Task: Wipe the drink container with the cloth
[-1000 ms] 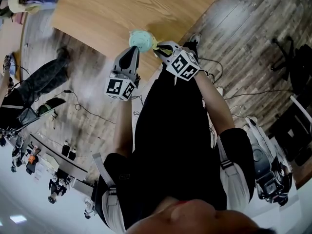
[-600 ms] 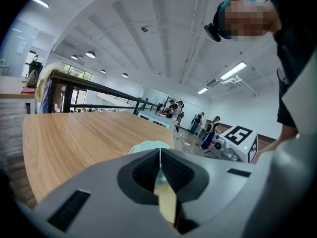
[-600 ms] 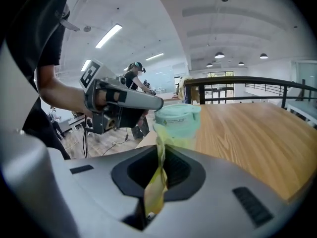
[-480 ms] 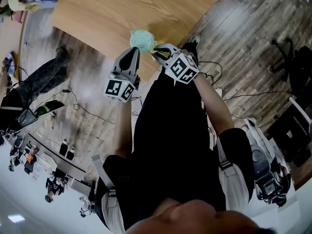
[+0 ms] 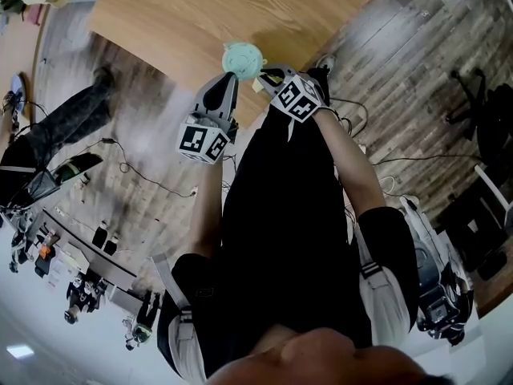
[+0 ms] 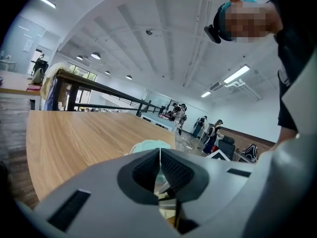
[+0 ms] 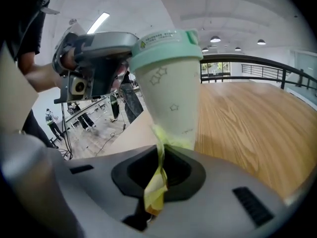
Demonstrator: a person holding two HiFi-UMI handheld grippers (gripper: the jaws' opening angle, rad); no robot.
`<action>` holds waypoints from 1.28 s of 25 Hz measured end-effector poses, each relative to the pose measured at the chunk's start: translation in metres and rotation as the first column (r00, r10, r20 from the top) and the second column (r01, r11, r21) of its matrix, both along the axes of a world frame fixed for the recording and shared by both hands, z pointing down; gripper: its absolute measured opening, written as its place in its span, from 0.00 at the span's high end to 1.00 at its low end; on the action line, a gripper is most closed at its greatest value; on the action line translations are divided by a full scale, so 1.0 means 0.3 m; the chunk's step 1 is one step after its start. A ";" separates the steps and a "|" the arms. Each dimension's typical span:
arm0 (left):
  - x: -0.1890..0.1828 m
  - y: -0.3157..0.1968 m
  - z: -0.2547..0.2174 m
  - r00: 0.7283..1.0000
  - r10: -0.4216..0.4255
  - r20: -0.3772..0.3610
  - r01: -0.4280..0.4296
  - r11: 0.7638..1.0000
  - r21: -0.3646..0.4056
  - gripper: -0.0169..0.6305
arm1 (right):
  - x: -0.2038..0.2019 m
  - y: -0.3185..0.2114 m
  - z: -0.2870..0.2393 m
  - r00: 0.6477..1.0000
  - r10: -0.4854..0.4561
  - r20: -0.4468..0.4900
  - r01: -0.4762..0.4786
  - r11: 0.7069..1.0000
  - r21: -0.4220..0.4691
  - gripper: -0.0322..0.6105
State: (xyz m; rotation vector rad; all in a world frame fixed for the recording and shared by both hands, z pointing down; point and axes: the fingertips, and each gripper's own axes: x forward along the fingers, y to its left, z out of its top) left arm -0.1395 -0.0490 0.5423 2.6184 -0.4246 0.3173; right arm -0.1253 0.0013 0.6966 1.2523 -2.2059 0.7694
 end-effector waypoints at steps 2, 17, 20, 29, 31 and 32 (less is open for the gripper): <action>0.004 -0.004 0.004 1.000 -0.005 0.002 0.005 1.000 0.000 0.93 | 0.003 -0.007 0.030 1.000 0.001 -0.009 -0.001 1.000 -0.026 0.88; 0.005 0.009 -0.004 0.998 -0.063 0.006 0.063 0.997 -0.036 0.93 | -0.016 0.012 -0.019 0.998 -0.035 -0.047 0.032 0.998 -0.058 0.88; 0.000 0.008 -0.003 0.997 -0.074 0.006 0.074 0.996 -0.044 0.93 | -0.004 0.018 -0.092 0.999 -0.032 -0.034 0.031 0.999 -0.027 0.88; -0.007 0.006 0.001 0.995 -0.093 0.024 0.094 0.994 -0.054 0.93 | 0.036 0.037 -0.263 0.996 -0.085 -0.038 0.086 0.995 0.043 0.88; -0.003 0.005 0.003 0.994 -0.109 0.026 0.110 0.992 -0.064 0.93 | 0.049 0.048 -0.285 0.993 -0.107 -0.048 0.109 0.993 0.044 0.88; -0.001 0.004 0.004 0.993 -0.119 0.024 0.121 0.990 -0.071 0.93 | 0.056 0.055 -0.297 0.992 -0.117 -0.048 0.119 0.992 0.044 0.88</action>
